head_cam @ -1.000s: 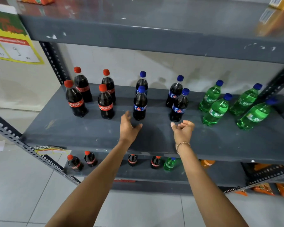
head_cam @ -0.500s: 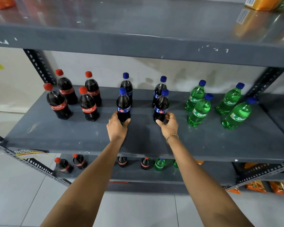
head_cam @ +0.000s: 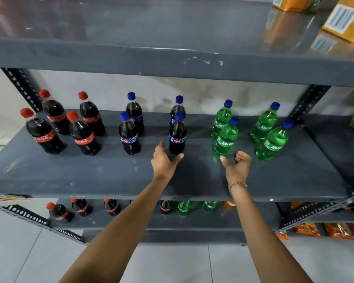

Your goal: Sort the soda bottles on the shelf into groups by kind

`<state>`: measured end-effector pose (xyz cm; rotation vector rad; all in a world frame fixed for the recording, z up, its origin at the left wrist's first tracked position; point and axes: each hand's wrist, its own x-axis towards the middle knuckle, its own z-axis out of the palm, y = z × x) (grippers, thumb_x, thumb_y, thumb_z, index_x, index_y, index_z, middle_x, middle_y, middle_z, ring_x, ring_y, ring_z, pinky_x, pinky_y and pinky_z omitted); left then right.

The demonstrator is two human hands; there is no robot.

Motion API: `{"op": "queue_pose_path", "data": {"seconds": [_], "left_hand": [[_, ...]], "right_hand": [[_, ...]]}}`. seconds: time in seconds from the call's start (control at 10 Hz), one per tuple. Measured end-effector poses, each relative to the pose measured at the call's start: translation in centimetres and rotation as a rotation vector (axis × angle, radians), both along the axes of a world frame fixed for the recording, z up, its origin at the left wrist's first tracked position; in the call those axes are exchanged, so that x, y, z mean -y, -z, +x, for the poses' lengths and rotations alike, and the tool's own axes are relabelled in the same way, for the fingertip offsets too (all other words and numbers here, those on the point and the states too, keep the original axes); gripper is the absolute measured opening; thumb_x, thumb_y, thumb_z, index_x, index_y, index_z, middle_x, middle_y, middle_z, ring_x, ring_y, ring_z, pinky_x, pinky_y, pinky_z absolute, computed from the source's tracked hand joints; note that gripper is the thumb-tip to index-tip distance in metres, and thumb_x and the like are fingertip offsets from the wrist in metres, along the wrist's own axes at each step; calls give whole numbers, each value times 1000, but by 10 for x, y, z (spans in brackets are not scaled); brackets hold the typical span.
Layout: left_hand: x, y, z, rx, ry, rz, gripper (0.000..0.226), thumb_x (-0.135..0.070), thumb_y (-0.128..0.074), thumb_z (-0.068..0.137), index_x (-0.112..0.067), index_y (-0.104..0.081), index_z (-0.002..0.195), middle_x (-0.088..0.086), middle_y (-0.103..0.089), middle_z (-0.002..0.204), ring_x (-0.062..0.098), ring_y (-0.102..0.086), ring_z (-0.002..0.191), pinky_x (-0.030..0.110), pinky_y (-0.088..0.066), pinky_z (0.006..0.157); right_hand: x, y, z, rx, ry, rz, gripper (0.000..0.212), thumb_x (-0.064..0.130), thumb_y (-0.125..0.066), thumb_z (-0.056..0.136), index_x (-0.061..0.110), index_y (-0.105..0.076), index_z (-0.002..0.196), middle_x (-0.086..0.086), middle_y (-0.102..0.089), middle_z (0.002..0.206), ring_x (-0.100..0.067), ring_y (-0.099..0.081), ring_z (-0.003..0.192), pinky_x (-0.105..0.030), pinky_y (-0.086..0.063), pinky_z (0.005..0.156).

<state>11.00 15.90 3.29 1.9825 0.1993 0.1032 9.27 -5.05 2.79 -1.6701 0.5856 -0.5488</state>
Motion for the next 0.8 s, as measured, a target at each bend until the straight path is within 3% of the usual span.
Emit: {"op": "queue_pose_path", "data": {"seconds": [0.1, 0.2, 0.3, 0.4, 0.6, 0.7, 0.8], "left_hand": [[17, 0, 9, 20, -131, 162, 76, -39, -74, 75, -10, -40, 135, 8, -52, 133, 28, -41, 125, 44, -26, 102], [22, 0, 7, 40, -150, 254, 65, -41, -71, 77, -12, -46, 130, 9, -57, 124, 30, -43, 119, 43, -28, 98], [25, 2, 7, 47, -148, 323, 54, -43, -67, 80, -13, -51, 123, 10, -59, 118, 32, -43, 115, 42, -29, 95], [24, 2, 8, 43, -151, 340, 54, -44, -66, 81, -13, -51, 122, 10, -60, 118, 32, -43, 115, 43, -30, 95], [25, 2, 5, 38, -118, 348, 57, -41, -68, 81, -13, -49, 127, 10, -58, 122, 31, -43, 117, 43, -30, 96], [21, 6, 2, 34, -82, 280, 73, -35, -73, 77, -7, -40, 136, 11, -51, 133, 30, -40, 125, 42, -31, 103], [20, 4, -8, 35, -96, 212, 75, -26, -71, 81, -1, -32, 140, 16, -43, 140, 30, -35, 130, 40, -28, 108]], "right_hand": [[23, -10, 8, -103, -328, -108, 74, 8, -78, 67, 6, -36, 128, -3, -46, 123, -15, -46, 112, -31, -39, 99], [28, -14, 14, -124, -381, -212, 67, 11, -78, 67, 8, -42, 123, -11, -53, 122, -22, -52, 109, -30, -42, 91], [26, -18, 16, -159, -357, -274, 53, 11, -74, 71, 4, -48, 117, -17, -57, 117, -27, -53, 105, -17, -33, 78], [25, -19, 15, -164, -359, -266, 47, 9, -71, 74, 2, -48, 115, -17, -56, 116, -22, -48, 102, -13, -28, 70], [26, -22, 16, -181, -417, -268, 43, 6, -67, 77, 2, -49, 116, -21, -54, 118, -33, -49, 112, -26, -34, 88], [29, -28, 14, -194, -477, -260, 47, 6, -67, 76, 4, -47, 119, -21, -54, 121, -35, -49, 116, -38, -38, 99], [26, -29, 4, -199, -444, -248, 61, 9, -66, 78, 3, -37, 130, -20, -44, 136, -34, -39, 128, -42, -33, 109]]}}
